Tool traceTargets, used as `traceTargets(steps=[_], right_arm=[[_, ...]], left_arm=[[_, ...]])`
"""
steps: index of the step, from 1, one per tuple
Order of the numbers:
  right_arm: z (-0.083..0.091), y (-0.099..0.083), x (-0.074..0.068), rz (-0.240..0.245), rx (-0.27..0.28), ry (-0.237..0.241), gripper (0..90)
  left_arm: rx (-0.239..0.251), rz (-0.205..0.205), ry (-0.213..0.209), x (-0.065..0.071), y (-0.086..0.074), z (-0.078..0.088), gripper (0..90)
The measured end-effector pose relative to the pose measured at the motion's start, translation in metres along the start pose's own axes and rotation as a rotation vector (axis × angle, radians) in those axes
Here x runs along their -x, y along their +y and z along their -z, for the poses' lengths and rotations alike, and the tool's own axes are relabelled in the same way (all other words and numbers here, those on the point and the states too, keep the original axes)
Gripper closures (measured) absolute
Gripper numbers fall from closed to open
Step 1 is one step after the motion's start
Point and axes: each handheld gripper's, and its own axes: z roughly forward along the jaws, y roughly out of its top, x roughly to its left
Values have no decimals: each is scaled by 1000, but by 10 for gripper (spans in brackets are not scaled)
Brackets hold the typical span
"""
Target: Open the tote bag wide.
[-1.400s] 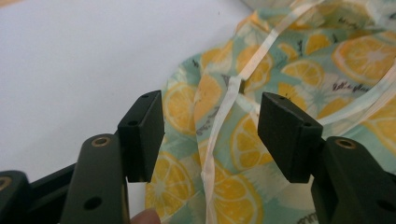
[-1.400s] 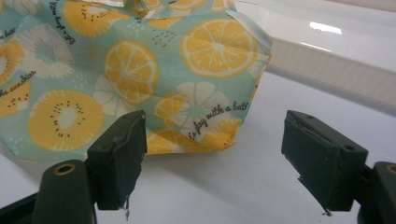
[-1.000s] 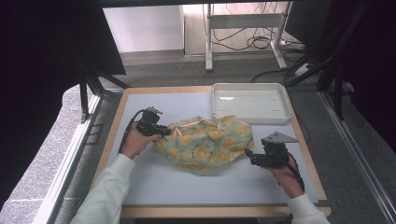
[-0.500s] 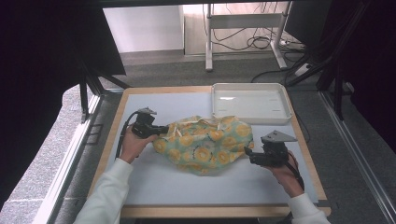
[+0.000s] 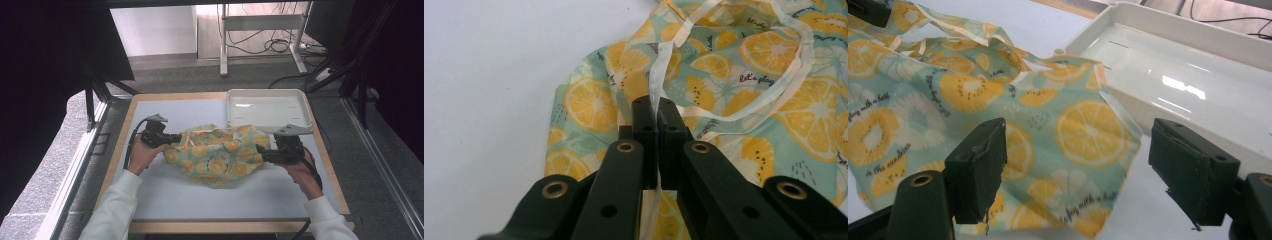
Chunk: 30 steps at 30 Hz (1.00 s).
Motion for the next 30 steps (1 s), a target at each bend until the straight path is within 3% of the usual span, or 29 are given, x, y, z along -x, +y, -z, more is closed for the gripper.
traceTargets(steps=[9,15,30], right_arm=[[-12,18,2,18,-9,2,236],[-19,22,7,4,0,11,247],[-47,43,7,40,-61,47,289]], left_arm=[[5,-4,2,1,0,-1,900],[12,-2,-2,1,-1,0,900],[20,17,-13,-2,-1,-2,900]])
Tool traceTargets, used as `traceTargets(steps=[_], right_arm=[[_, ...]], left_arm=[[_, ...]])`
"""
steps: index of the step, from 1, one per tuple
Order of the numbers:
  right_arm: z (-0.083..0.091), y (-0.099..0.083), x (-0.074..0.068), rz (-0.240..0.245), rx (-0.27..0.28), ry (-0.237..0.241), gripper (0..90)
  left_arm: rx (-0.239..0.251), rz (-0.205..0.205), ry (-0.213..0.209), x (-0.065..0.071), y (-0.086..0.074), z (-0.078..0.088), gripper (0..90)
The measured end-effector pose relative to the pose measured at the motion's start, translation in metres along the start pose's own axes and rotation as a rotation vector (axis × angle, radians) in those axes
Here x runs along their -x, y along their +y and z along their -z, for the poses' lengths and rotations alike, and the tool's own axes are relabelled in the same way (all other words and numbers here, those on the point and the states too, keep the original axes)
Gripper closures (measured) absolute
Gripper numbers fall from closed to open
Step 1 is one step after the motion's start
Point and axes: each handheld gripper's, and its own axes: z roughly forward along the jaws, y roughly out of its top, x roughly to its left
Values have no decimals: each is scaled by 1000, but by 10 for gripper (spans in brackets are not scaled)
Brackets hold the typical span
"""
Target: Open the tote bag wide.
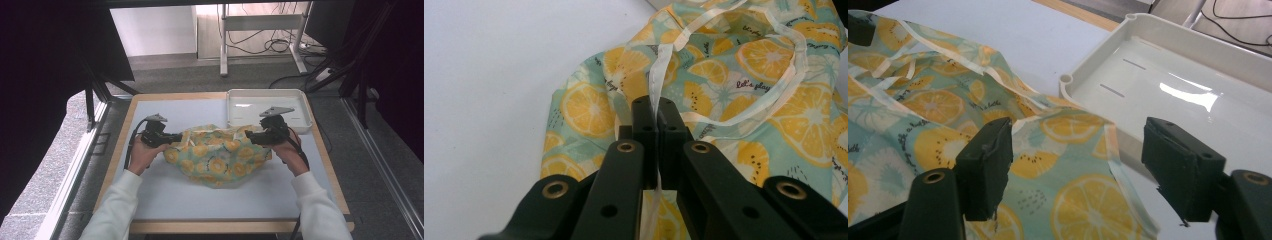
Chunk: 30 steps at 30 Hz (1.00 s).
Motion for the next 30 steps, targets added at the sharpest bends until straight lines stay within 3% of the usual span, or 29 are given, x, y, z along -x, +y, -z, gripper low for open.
traceTargets(steps=[12,30], right_arm=[[-23,24,-8,62,-45,11,287],[-68,40,-20,126,-139,84,308]], left_arm=[[3,4,2,-1,0,1,900],[10,12,6,-2,-1,0,900]])
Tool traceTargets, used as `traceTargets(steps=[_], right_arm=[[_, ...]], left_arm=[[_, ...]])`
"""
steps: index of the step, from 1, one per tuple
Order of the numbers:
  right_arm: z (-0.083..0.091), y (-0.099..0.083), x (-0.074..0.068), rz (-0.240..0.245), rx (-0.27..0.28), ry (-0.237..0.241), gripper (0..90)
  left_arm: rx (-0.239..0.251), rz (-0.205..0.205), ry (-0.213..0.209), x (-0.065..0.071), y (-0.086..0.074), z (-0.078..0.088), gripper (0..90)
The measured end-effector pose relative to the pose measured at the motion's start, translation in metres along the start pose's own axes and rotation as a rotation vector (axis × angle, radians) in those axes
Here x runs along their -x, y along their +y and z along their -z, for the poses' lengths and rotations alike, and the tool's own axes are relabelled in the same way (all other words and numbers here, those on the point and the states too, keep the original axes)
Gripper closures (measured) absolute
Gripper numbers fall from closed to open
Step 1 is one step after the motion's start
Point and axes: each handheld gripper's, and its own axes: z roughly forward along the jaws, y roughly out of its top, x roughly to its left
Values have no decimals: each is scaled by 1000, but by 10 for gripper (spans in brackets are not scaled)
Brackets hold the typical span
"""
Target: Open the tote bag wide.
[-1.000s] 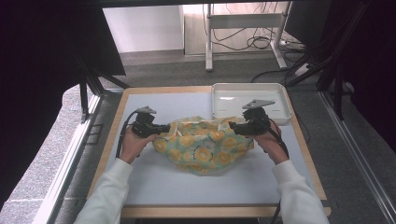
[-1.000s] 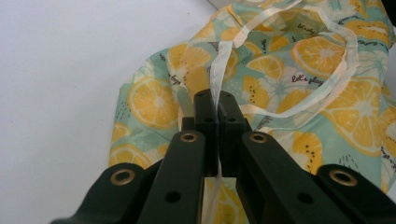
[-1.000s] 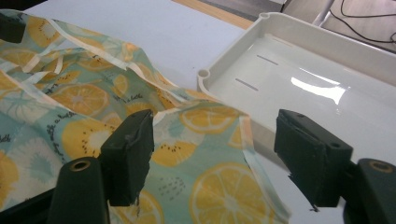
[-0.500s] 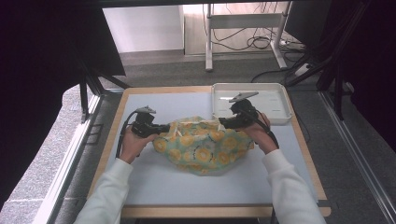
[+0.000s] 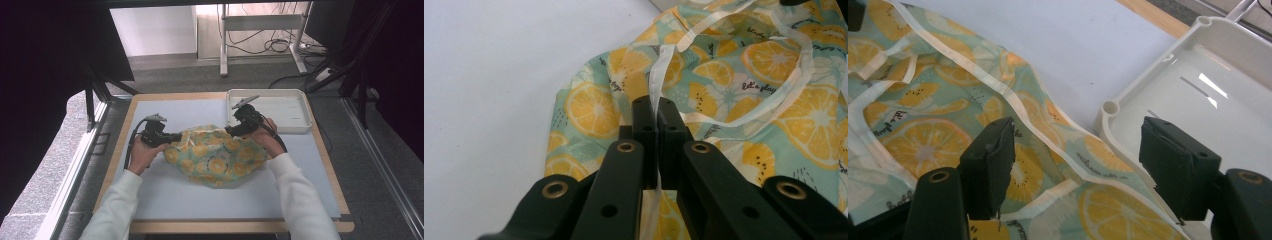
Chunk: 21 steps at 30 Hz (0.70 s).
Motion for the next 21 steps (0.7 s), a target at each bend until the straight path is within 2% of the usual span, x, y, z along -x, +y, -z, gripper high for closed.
traceTargets(steps=[7,12,18,19,20,21], right_arm=[[-15,-4,1,20,-43,5,323],[-26,-8,4,36,-82,-45,368],[-37,-14,6,43,-124,-97,562],[-37,-14,6,42,-125,-99,593],[-37,-14,7,27,-114,-84,668],[-37,-14,7,27,-114,-84,668]], left_arm=[[5,5,-4,-1,0,1,900],[11,9,-4,-1,0,2,900],[10,10,-6,-1,0,1,900],[10,10,-7,-1,0,1,900],[9,11,-7,-1,0,1,900],[9,11,-6,-1,0,1,900]])
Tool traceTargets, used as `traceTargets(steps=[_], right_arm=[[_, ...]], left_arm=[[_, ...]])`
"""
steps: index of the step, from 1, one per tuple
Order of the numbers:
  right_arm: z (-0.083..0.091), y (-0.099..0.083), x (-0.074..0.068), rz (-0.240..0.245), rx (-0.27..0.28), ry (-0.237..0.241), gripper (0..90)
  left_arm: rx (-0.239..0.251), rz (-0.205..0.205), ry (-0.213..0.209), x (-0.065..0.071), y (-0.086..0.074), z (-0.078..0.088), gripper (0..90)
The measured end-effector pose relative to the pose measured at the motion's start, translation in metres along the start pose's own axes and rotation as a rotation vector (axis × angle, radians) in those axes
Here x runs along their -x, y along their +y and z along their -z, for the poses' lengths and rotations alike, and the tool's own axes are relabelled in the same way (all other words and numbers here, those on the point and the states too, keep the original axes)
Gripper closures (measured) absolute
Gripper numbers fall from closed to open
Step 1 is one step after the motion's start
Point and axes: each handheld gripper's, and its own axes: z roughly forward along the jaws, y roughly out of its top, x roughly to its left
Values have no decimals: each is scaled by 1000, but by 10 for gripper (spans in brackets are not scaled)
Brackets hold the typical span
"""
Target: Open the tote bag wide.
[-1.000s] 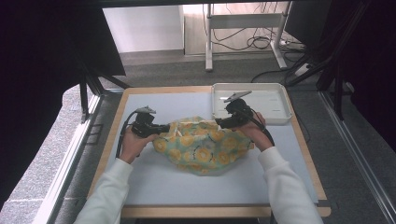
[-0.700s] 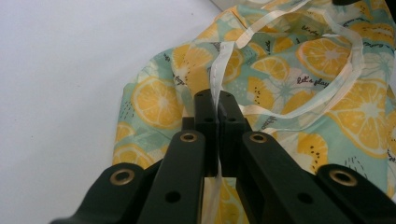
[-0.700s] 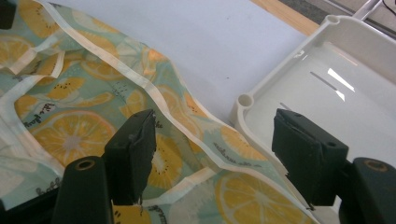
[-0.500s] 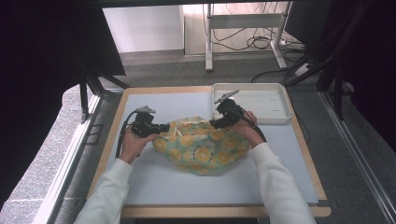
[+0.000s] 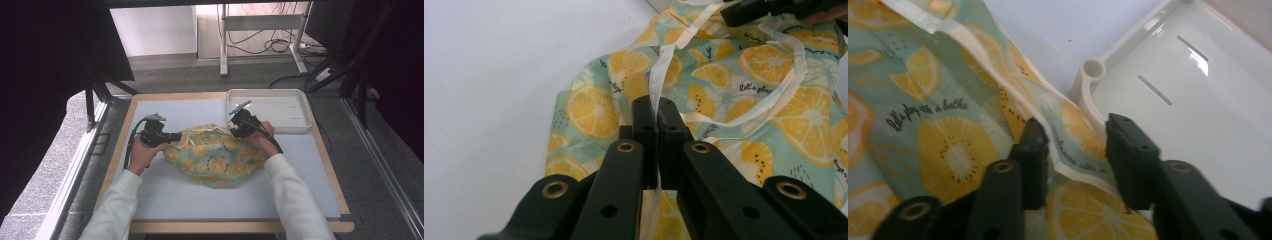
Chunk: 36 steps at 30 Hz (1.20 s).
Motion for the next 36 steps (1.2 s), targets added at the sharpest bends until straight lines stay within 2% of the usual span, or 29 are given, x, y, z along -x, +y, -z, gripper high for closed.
traceTargets(steps=[5,11,15,19,27,36], right_arm=[[4,0,2,-21,36,34,780],[16,-1,7,-71,99,79,861],[25,-3,7,-86,151,103,874],[34,-4,1,-82,209,123,875],[45,-3,-9,-65,257,156,877],[52,-14,-3,-99,283,167,877]], left_arm=[[4,3,1,-1,0,1,900],[14,11,5,-1,0,3,900],[19,7,2,-1,1,5,900],[31,2,-1,1,2,8,900],[62,-14,-3,6,5,17,900],[77,-15,-9,7,5,22,900]])
